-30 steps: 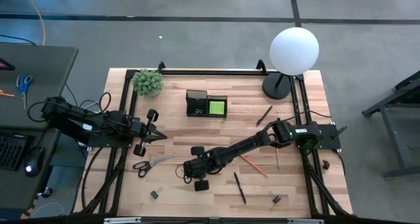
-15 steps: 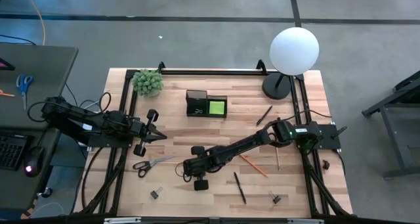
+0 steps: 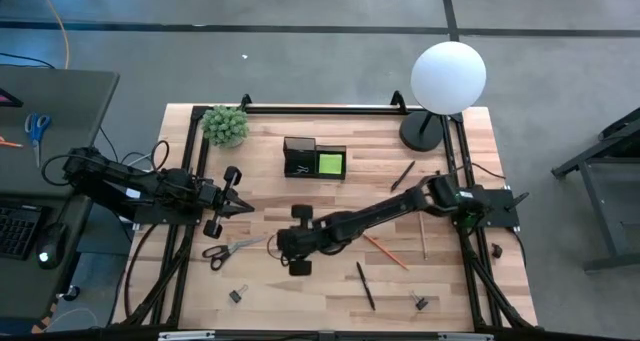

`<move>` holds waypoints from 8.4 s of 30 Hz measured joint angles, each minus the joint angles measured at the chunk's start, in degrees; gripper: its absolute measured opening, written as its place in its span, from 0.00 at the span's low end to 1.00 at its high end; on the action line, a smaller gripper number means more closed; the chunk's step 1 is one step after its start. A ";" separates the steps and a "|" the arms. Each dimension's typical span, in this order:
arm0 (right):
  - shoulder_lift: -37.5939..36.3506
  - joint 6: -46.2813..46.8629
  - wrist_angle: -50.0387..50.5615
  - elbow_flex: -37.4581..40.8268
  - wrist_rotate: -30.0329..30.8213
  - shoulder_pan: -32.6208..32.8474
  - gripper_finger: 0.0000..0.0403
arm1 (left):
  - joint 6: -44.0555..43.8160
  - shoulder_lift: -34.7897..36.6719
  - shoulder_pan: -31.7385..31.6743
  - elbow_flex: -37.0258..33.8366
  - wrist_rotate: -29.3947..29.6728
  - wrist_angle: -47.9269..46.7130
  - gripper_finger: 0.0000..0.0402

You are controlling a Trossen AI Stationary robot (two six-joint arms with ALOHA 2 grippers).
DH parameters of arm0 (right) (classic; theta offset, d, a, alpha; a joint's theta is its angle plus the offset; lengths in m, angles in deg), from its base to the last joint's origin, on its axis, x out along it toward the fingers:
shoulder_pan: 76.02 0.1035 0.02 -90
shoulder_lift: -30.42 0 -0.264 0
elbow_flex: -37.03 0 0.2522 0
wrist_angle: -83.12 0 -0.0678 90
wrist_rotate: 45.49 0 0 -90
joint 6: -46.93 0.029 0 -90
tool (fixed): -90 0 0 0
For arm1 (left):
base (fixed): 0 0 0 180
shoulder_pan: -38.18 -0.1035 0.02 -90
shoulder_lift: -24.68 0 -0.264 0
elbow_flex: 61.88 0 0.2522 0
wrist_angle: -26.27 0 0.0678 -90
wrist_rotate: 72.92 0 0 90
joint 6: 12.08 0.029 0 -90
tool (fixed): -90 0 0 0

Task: Pick and place office supplies into organizer
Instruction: Put the left yellow pencil into the organizer bin

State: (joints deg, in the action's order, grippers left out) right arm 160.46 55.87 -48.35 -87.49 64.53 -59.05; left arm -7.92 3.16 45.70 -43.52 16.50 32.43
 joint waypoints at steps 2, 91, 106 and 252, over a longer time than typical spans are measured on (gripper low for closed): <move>-2.12 -0.98 0.41 0.04 3.24 -0.31 0.01 | -0.08 0.02 -0.01 0.00 -0.35 0.01 0.01; -8.77 7.25 -20.46 31.10 -6.13 -9.32 0.06 | -2.94 0.02 0.01 0.00 -2.42 -1.26 0.01; -8.79 6.56 -26.47 31.10 -4.93 -7.55 0.04 | -2.95 0.02 0.01 0.00 -2.42 -1.26 0.01; -9.21 -9.10 -63.58 31.15 -20.48 -32.52 0.01 | -2.95 0.02 -0.01 -0.02 -4.34 -2.62 0.01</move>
State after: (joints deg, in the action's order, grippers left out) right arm 151.25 46.78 -111.92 -56.35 44.05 -91.57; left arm -10.87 3.18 45.69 -43.54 12.16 29.81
